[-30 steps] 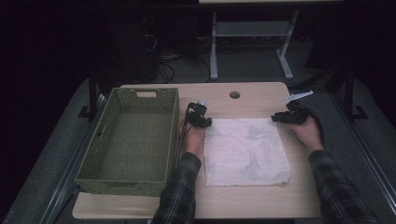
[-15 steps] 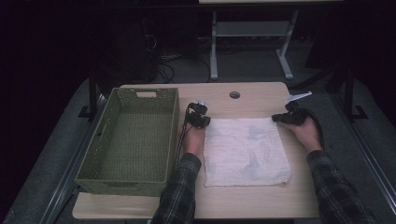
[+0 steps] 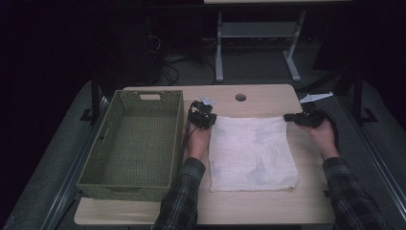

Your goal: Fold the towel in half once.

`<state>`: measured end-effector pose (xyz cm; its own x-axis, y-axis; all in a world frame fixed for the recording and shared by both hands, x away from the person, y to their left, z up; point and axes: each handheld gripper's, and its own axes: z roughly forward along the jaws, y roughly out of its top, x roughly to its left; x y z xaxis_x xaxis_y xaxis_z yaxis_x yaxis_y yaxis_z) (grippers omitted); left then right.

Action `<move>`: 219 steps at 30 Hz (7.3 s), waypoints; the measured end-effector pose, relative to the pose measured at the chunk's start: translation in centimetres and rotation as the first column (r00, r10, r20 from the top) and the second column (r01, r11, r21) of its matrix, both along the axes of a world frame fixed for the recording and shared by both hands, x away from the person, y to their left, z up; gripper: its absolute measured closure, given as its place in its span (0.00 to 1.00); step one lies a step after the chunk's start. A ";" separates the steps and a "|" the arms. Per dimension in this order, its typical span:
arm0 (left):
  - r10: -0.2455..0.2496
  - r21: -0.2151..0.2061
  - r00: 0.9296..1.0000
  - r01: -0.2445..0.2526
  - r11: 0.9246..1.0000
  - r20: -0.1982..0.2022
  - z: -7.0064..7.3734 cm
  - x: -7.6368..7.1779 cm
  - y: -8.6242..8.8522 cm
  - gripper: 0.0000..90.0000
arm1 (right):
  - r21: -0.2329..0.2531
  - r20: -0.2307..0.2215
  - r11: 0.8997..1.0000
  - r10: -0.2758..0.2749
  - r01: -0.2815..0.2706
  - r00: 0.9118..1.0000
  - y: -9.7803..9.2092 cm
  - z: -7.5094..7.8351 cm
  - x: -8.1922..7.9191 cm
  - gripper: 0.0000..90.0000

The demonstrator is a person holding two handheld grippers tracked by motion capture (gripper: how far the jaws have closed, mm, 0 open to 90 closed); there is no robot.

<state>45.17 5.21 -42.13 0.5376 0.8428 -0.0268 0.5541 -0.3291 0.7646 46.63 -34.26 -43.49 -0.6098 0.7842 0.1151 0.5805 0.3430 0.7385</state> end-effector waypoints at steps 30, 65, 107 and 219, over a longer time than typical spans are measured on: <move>-0.116 -0.065 0.992 0.118 0.991 0.047 0.6 -9.4 1.4 0.96 | 0.015 0.074 0.998 0.058 -0.059 0.996 -1.0 0.2 -10.6 0.96; -0.172 0.053 0.984 0.169 0.984 0.041 -0.5 -18.1 1.1 0.96 | 0.024 0.062 0.994 0.104 -0.106 0.993 -1.5 -0.8 -19.2 0.96; -0.359 0.037 0.919 0.369 0.929 -0.160 -4.0 -18.2 0.2 0.85 | -0.014 -0.076 0.977 0.213 -0.215 0.974 0.5 -3.5 -20.6 0.99; -0.193 0.015 0.981 0.192 0.981 0.026 -0.9 -11.9 0.6 0.96 | -0.073 0.116 0.995 0.071 -0.063 0.991 -1.2 -1.8 -13.9 0.97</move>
